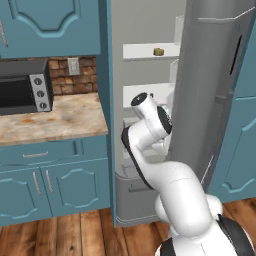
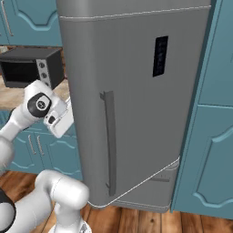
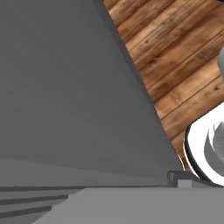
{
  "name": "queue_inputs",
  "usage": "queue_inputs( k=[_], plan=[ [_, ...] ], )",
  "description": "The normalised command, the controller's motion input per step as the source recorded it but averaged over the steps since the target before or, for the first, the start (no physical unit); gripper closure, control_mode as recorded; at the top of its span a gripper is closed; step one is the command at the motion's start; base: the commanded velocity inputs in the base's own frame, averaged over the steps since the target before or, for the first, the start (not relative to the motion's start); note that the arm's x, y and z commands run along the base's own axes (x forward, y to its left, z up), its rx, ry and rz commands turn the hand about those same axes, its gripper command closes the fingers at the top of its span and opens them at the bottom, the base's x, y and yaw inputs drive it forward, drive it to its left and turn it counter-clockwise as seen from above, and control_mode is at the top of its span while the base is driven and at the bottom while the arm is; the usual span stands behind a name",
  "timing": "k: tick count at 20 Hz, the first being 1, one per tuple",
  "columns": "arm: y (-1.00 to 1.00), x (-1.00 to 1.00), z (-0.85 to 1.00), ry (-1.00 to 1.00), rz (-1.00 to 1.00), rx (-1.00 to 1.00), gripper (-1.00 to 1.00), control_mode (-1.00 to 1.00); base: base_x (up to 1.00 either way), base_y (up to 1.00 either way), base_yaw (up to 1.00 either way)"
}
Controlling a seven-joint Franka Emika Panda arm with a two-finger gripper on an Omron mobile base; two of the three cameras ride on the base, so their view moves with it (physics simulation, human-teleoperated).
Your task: Retrieve the sausage and cheese from the fridge and place them on the cutting board on the counter.
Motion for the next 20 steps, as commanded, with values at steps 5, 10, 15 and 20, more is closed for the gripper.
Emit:
queue_inputs(
  k=[5, 10, 15, 20],
  plan=[
    [-0.54, -0.33, -0.01, 0.0, -0.32, 0.0, -1.0, -1.0, 0.0, 0.0, 0.0],
    [-0.5, -0.16, 0.0, 0.03, -0.42, 0.0, -1.0, -1.0, 0.0, 0.0, 0.0],
    [-0.46, -0.12, -0.01, 0.03, -0.49, -0.01, -1.0, -1.0, 0.0, 0.0, 0.0],
    [-0.44, -0.09, -0.02, 0.02, -0.52, -0.03, -1.0, -1.0, 0.0, 0.0, 0.0]
  ],
)
